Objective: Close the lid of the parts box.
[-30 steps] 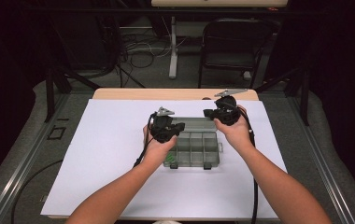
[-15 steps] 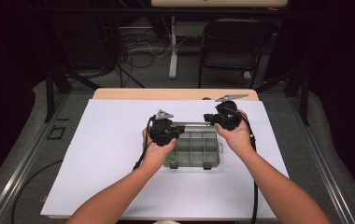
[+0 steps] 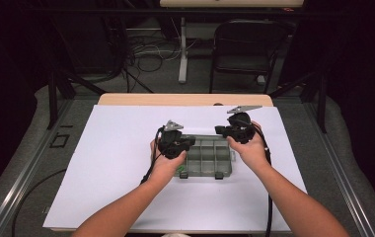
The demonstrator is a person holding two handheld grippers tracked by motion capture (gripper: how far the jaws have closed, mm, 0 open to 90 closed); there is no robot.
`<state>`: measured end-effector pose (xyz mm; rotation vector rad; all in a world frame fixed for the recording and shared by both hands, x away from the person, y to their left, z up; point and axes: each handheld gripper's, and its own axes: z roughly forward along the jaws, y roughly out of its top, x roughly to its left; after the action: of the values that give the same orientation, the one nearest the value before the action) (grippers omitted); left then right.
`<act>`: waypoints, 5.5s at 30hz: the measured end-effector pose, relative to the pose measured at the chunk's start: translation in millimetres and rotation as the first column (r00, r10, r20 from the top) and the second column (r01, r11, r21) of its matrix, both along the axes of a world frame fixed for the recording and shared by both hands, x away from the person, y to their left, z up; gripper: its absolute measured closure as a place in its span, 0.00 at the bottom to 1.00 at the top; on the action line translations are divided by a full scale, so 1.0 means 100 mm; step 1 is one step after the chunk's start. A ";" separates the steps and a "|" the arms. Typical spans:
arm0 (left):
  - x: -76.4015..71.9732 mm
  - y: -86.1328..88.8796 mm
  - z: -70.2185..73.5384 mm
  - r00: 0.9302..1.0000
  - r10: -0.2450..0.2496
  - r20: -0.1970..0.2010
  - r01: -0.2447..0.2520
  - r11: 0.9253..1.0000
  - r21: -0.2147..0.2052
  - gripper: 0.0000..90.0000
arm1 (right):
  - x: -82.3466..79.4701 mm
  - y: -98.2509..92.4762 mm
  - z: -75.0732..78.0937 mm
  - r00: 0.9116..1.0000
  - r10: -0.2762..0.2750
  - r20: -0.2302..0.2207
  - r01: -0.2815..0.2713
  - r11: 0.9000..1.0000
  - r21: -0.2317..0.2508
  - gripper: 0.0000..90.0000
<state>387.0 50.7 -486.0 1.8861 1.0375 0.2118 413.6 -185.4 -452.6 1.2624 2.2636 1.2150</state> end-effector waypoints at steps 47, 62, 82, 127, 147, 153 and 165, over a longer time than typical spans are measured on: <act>-0.25 0.06 -0.35 0.999 -0.015 -0.050 0.014 1.000 -0.017 0.97 | -0.21 0.00 -0.31 0.999 0.024 -0.039 -0.024 1.000 -0.001 1.00; -0.28 0.07 -0.41 0.998 -0.024 -0.060 0.024 1.000 -0.005 0.96 | -0.23 0.01 -0.36 0.998 0.028 -0.048 -0.027 1.000 0.003 1.00; -0.53 0.14 -0.38 0.996 -0.055 -0.068 0.057 0.998 0.027 0.92 | -0.25 0.01 -0.43 0.998 0.028 -0.064 -0.028 1.000 -0.002 1.00; -0.67 0.31 -0.45 0.993 -0.054 -0.104 0.056 0.998 0.015 0.90 | -0.25 0.02 -0.61 0.995 0.020 -0.101 -0.023 0.999 -0.030 1.00; -0.50 0.46 -0.37 0.998 0.014 -0.063 -0.011 0.999 0.044 0.90 | -0.27 0.00 -0.67 0.996 0.012 -0.087 -0.014 1.000 -0.022 1.00; -0.47 0.51 -0.37 0.997 0.032 -0.066 -0.029 0.998 0.051 0.90 | -0.28 0.00 -0.68 0.997 0.012 -0.080 -0.013 1.000 -0.018 1.00; -0.42 0.61 -0.37 0.996 0.067 -0.060 -0.064 0.996 0.054 0.90 | -0.28 0.00 -0.68 0.996 0.012 -0.083 -0.013 1.000 -0.013 1.00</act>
<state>345.0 111.6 -523.0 1.9178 1.1470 0.2216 385.6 -185.8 -520.5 1.3192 2.3370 1.1700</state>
